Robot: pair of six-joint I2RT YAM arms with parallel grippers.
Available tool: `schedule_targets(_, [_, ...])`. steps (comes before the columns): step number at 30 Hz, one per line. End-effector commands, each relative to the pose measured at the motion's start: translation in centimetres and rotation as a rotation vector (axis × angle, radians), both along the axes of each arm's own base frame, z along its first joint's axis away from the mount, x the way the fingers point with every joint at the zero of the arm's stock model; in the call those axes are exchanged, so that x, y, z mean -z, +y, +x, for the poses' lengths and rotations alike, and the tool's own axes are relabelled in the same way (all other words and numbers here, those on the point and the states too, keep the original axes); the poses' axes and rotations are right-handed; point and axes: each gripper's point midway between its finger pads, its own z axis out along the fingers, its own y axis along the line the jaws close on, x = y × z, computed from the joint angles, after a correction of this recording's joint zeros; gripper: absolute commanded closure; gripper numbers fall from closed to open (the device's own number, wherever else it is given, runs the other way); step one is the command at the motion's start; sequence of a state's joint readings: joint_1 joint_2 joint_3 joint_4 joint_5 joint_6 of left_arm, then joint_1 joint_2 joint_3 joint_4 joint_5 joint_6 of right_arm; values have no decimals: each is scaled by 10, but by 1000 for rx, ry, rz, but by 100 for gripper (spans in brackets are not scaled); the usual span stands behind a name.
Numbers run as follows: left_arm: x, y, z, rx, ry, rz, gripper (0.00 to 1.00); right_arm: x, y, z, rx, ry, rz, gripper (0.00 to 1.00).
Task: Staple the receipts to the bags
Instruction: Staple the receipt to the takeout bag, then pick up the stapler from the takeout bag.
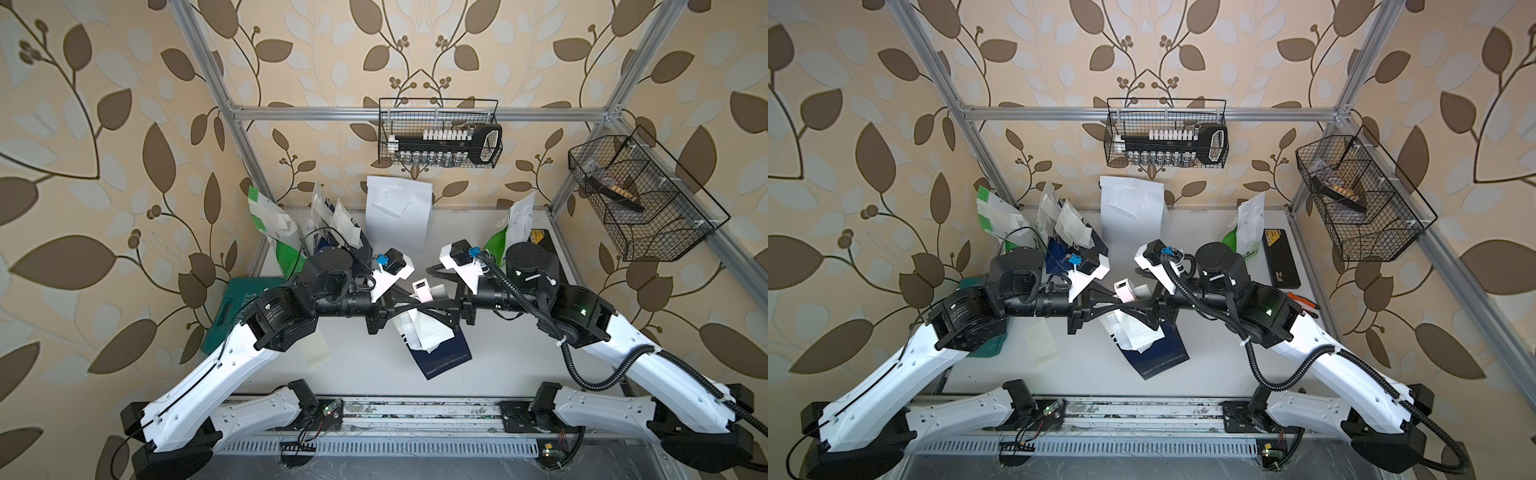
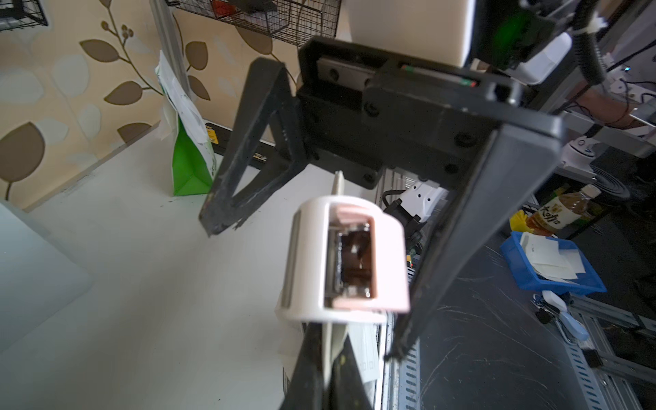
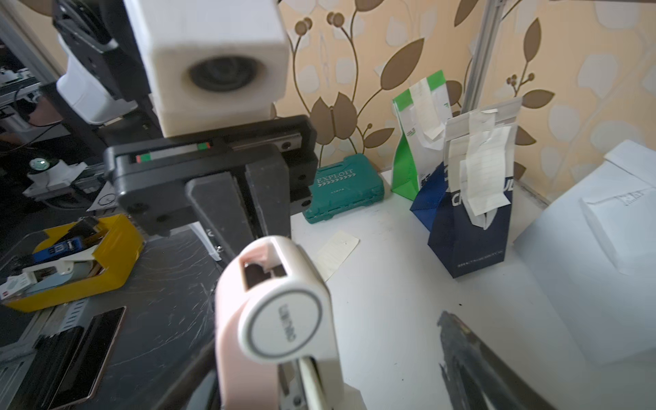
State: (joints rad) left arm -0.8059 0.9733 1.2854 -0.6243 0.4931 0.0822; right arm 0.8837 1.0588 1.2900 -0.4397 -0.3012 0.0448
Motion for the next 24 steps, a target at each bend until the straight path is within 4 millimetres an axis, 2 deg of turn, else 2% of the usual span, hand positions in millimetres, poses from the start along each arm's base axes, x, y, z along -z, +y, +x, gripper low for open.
schedule_targets(1, [-19,1,17,-98,-32,-34,100,-38,-20,14,153,-83,98,10])
schedule_targets(4, [-16,3,26,-150,-24,-28,100,-54,-32,24,241,-106,145,8])
schedule_targets(6, [-18,6,34,-205,-26,-37,100,-57,-32,24,264,-117,162,17])
schedule_targets(13, [-24,10,46,-280,-25,-42,100,-23,2,27,342,-146,38,36])
schedule_targets(18, [-21,7,44,-265,-12,-32,100,-19,13,32,411,-203,-5,45])
schedule_targets(22, [-19,6,44,-262,-6,-29,100,-13,21,38,459,-241,-70,65])
schedule_targets(24, [-18,6,43,-259,-3,-28,100,-8,18,46,516,-247,-102,81])
